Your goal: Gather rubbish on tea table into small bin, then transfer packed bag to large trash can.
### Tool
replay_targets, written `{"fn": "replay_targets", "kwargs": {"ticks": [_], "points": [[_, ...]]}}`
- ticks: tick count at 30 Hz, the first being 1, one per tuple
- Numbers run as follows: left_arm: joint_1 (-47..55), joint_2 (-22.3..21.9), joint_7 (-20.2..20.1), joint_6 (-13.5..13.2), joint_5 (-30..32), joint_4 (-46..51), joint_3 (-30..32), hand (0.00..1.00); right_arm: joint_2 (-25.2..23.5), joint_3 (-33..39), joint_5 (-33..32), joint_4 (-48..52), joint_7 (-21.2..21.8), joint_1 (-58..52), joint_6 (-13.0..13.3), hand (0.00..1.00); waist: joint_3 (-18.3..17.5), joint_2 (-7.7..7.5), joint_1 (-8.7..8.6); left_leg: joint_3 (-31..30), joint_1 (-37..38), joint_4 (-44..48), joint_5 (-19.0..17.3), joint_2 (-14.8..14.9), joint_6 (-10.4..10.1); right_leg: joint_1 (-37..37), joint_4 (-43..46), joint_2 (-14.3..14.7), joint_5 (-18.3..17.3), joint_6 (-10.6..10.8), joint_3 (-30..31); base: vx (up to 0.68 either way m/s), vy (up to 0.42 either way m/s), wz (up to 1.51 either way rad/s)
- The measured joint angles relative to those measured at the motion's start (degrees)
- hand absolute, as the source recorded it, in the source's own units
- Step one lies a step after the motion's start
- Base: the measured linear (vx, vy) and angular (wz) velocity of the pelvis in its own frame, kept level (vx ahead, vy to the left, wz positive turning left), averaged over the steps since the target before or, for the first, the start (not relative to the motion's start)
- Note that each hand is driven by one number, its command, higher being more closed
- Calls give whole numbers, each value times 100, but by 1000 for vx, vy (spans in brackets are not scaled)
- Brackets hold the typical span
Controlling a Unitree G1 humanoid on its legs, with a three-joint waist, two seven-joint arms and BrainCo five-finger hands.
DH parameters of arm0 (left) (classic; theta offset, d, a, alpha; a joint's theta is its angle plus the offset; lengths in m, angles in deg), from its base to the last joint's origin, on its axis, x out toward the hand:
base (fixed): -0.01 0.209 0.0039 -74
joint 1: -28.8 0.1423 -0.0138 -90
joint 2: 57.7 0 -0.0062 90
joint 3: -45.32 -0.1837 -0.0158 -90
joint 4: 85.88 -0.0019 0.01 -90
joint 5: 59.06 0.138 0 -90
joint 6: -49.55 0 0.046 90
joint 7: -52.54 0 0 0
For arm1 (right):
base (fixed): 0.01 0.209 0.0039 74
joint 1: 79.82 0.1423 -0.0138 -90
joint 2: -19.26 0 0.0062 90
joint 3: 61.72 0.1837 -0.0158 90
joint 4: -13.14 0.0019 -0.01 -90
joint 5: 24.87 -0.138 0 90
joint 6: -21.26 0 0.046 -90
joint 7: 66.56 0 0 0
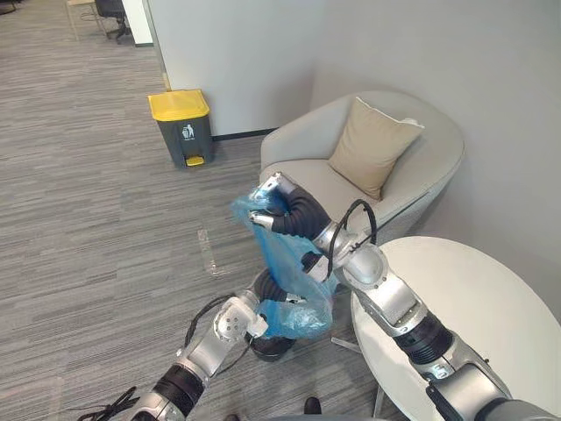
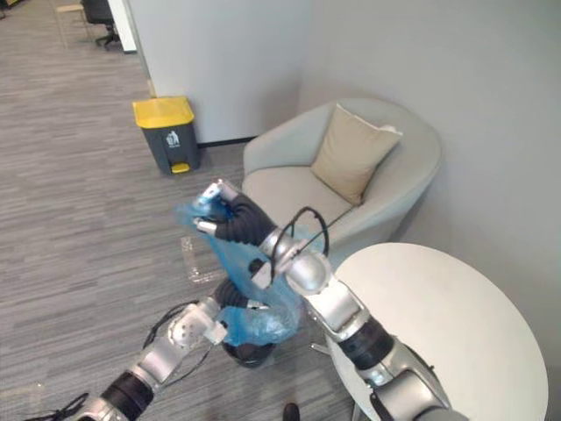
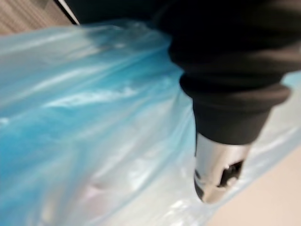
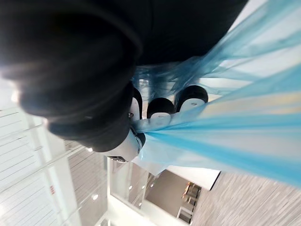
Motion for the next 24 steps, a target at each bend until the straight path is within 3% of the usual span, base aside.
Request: {"fn": "replay_targets", "kwargs": {"ticks": [3,8,12,16,24], "points": [[-5,-86,41,4,35,-23,7,100,-86,-53,-14,0,11,0,0,100,4,-3,-4,10,2,0,-2,15,-3,-3,0,4,1,-1,11,0,-3,-1],[-11,-621,561,146,454,-686,64,100,-84,-384,13,-48,-5,-114,-10,100,68,-54,-8,75,-7,0,-16,25,-20,-57,20,2,1,-1,78,0,0,-6],[-14,-657,725,247,476,-871,74,100,-85,-333,16,-48,-34,-317,-9,100,126,-62,-90,76,-8,-1,-17,23,-21,-67,24,4,0,-1,83,0,0,-1],[68,-725,783,286,421,-864,383,100,-123,42,37,-47,-147,-700,89,100,136,-49,-106,-5,-11,-1,-23,29,-26,-61,23,3,-2,2,69,2,-3,1],[647,-717,774,286,238,-271,791,100,-15,627,785,-50,-274,-1449,240,100,151,-27,-108,-113,-17,-3,-25,30,-25,-35,56,-19,-48,56,-13,-4,-5,5]]}}
